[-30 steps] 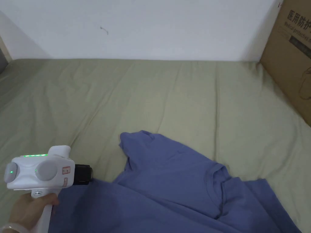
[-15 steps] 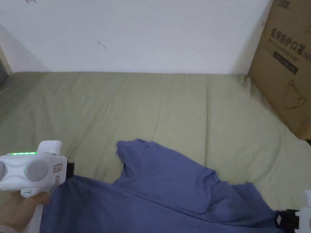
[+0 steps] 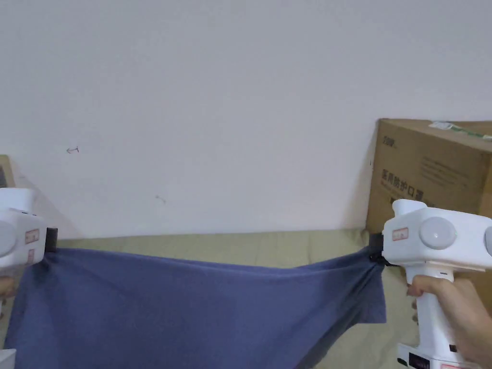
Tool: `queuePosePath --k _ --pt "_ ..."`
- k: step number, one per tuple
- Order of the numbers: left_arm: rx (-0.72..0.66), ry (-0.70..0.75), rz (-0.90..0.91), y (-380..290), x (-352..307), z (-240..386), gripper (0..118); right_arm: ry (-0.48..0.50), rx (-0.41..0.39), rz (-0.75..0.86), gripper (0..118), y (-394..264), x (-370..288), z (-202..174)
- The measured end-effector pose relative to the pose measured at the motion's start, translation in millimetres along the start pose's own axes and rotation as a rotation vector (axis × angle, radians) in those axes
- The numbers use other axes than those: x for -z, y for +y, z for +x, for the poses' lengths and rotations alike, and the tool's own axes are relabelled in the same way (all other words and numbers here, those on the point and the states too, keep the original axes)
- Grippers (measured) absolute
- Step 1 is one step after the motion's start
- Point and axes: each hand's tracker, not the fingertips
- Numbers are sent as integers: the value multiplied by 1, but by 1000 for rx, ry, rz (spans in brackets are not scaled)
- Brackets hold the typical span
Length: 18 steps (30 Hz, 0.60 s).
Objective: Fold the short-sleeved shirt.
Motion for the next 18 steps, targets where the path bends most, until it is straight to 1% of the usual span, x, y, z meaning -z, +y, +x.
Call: queuePosePath --k 1,3,5,6,8,12,14,15,16,17,18 --pt "-22 -2 18 15 -4 -3 1 -26 -7 34 2 19 -3 -9" --pt "-4 5 36 43 -9 -8 1 -25 -28 76 2 56 -9 -25" --pt "19 37 69 67 -13 -9 1 -6 -9 107 2 88 -13 -37" --pt "-3 50 101 78 -14 -11 1 -10 -2 128 2 105 -14 -43" --pt "-3 43 98 96 -9 -14 1 -33 -6 156 2 133 -19 -57" --pt "11 83 125 136 5 -13 1 -45 -48 213 2 190 -25 -82" --pt "2 112 178 155 10 -12 1 -84 -50 251 2 216 -28 -91" --pt "26 116 200 165 12 -10 1 -107 -51 301 2 229 -30 -95" --pt "11 128 223 175 14 -8 1 -166 -27 339 2 241 -35 -101" --pt "7 112 229 182 15 -6 1 -164 -3 373 2 248 -40 -105" --pt "-1 113 232 191 16 -3 1 -102 -18 378 2 257 -43 -107"
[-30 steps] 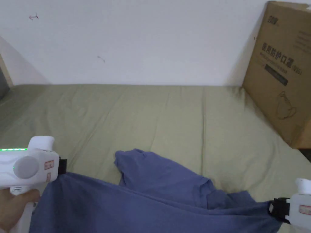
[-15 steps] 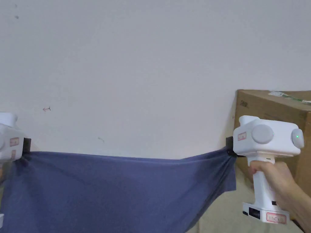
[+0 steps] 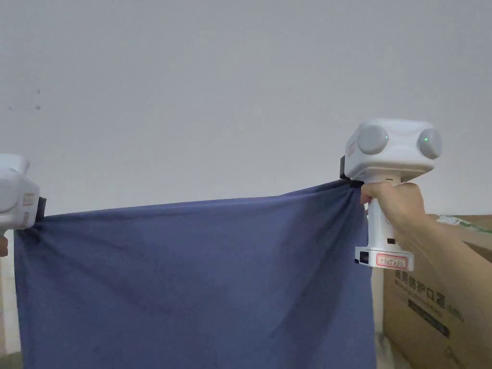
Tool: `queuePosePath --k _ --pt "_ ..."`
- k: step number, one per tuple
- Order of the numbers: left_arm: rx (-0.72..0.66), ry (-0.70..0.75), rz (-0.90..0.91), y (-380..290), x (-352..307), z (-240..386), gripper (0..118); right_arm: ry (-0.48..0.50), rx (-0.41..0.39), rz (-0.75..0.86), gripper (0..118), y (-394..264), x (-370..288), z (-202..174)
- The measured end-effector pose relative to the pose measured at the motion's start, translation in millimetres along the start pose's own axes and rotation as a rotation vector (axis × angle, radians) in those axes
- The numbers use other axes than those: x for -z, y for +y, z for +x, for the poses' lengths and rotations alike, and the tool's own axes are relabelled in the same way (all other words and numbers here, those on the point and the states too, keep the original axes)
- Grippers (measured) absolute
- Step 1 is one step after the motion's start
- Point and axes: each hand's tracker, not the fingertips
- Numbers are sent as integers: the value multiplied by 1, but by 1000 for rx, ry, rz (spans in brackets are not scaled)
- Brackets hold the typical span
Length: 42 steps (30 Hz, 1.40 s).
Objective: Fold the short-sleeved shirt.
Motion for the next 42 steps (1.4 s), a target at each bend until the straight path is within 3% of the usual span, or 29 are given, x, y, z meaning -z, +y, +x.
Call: queuePosePath --k 3,9,11,13,17,20,25,30,35,42 --pt "44 41 40 18 11 10 1 -52 -79 18 2 23 1 -4" --pt "-16 40 108 30 27 23 1 -48 -14 52 2 25 7 15" --pt "14 69 145 18 33 32 1 -42 -32 51 2 10 13 18" --pt "35 71 135 -2 45 43 1 -57 -88 11 2 -15 30 23" --pt "27 36 35 -68 77 64 1 -34 -60 -120 2 -90 71 37" --pt "95 12 -67 -138 110 84 1 -64 -116 -249 2 -165 107 46" --pt "144 -42 -344 -275 155 121 1 -80 -81 -508 2 -306 159 68" --pt "156 -61 -517 -374 165 133 1 -92 -111 -696 2 -414 186 87" --pt "134 -64 -573 -423 145 127 1 -102 -107 -786 2 -468 174 107" --pt "53 -85 -618 -444 72 92 1 -61 -106 -777 2 -482 99 123"
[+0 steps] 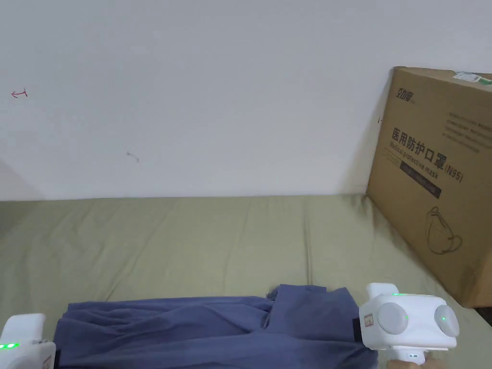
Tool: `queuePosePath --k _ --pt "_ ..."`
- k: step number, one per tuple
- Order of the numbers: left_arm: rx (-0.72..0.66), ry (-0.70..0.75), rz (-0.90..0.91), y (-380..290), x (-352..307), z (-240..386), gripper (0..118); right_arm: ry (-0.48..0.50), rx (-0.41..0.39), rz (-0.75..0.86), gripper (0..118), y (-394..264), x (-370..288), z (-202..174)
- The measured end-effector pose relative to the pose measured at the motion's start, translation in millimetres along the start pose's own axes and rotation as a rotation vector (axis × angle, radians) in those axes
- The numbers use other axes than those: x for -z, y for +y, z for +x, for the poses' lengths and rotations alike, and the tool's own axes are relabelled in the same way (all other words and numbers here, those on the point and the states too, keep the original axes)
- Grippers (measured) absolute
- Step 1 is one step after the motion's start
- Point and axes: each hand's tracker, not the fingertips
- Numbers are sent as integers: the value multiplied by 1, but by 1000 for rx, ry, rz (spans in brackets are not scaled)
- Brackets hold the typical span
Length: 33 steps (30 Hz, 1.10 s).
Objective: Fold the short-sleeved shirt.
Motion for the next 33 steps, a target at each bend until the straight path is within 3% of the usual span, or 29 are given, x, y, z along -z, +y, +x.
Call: queuePosePath --k 6,8,13,17,21,26,28,29,30,31,32,33 --pt "38 -7 25 -67 -77 -28 1 56 12 22 2 -86 -75 16" --pt "46 -2 31 -91 -104 -37 1 54 73 25 2 -122 -96 22" --pt "3 -19 43 -170 -164 -61 1 62 48 -31 2 -229 -132 37" --pt "21 -11 38 -225 -200 -77 1 82 97 -81 2 -299 -159 50" --pt "-26 -17 25 -260 -224 -93 1 97 138 -94 2 -337 -181 60" --pt "-23 -22 20 -284 -234 -98 2 91 75 -69 2 -347 -190 56" --pt "-32 -37 4 -285 -234 -98 20 94 85 -55 2 -344 -191 55" --pt "-35 -37 -18 -286 -233 -97 39 98 88 -57 6 -343 -192 56" --pt "-43 -48 -25 -287 -233 -100 69 96 87 -64 23 -341 -194 55" --pt "-55 -57 -22 -287 -234 -102 85 90 83 -59 45 -341 -196 55" --pt "-71 -65 -21 -285 -238 -105 96 79 63 -40 71 -341 -199 56" --pt "-82 -84 -12 -283 -242 -106 100 71 36 -31 90 -340 -202 57"
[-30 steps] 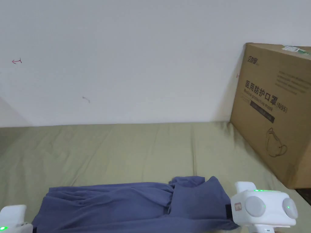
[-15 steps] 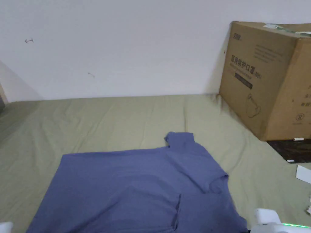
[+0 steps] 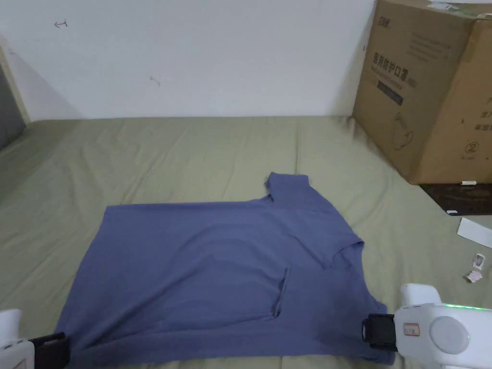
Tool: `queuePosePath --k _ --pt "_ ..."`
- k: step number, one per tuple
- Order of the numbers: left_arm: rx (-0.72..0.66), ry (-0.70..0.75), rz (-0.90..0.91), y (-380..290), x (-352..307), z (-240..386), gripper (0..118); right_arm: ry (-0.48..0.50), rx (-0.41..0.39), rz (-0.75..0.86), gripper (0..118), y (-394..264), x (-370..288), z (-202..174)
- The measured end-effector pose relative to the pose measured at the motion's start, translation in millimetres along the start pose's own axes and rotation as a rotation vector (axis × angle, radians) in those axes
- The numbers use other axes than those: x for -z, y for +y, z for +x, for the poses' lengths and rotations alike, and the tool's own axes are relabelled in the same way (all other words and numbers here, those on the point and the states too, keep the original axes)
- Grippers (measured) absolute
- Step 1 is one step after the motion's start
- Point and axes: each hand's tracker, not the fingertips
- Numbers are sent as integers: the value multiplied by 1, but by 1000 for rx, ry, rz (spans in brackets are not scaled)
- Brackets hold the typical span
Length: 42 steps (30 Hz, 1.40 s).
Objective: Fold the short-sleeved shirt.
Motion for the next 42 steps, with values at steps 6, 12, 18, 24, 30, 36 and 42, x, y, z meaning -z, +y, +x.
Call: queuePosePath --k 6,12,18,24,30,36,42 --pt "2 -63 60 9 -35 -2 72 49 -78 63 67 6 -27 -11" --pt "13 -138 29 -14 -48 -1 0 8 -209 72 0 -8 -26 -34" --pt "-17 -86 3 -26 -37 -14 1 66 -84 36 0 -6 -18 -27" --pt "-22 -71 -86 -29 -3 -15 94 56 -84 2 0 -9 -5 -30" --pt "-24 -104 -100 -33 21 -8 57 51 -65 -38 0 -11 5 -29" --pt "21 -100 -114 -28 24 0 2 68 -37 -38 0 -13 0 -19" --pt "-12 -107 -104 -23 15 -5 2 61 -41 21 91 -5 -2 -10"
